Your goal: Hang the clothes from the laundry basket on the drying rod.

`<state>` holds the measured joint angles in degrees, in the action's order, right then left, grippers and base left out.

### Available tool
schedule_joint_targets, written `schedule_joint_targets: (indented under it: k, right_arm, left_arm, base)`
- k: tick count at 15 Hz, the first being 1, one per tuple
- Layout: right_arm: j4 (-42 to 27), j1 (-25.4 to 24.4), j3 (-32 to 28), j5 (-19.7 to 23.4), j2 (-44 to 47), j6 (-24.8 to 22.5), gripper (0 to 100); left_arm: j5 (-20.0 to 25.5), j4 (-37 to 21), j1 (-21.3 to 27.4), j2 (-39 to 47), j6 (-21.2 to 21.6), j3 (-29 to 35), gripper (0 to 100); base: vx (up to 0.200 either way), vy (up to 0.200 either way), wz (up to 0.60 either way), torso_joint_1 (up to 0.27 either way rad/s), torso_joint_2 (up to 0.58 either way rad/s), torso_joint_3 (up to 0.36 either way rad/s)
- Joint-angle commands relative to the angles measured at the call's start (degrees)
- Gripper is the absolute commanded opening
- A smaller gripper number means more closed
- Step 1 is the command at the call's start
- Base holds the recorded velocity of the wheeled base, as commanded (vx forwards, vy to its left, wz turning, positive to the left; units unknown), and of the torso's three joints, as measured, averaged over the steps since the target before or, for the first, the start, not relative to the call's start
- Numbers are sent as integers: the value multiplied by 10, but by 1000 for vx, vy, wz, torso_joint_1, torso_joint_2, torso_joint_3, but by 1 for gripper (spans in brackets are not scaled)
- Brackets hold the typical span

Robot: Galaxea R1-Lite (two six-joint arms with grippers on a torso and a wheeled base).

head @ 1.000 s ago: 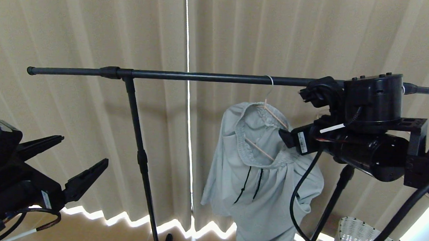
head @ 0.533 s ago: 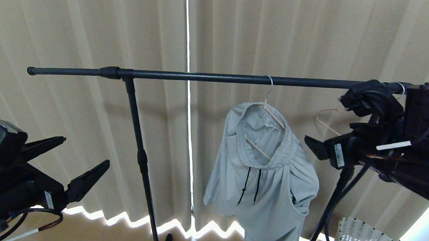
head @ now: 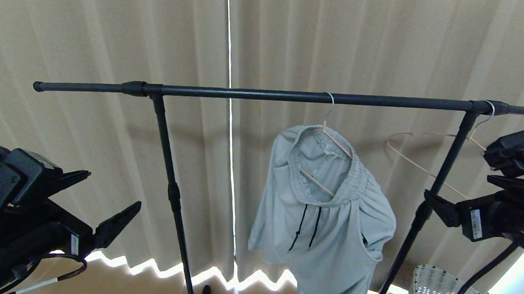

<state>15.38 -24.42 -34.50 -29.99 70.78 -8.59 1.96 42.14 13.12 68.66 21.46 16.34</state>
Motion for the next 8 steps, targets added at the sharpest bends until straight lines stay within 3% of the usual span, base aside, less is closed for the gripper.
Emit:
schedule_joint_targets:
  k: [1, 5, 8]
  right_arm:
    - [4, 3, 37, 0, -48, -13, 100]
    - [72, 3, 110, 0, -62, -15, 100]
    - [94, 3, 133, 1, -55, -15, 100]
  left_arm:
    - [0, 0, 0, 3, 1, -1, 100]
    - [-1, -1, -1, 18, 1, -1, 100]
    - [-1, -1, -1, 32, 0, 0, 100]
  base:
    - [-200, 0, 0, 7, -2, 2]
    - [-200, 0, 0, 4, 1, 2]
    - [-200, 0, 0, 1, 2, 4]
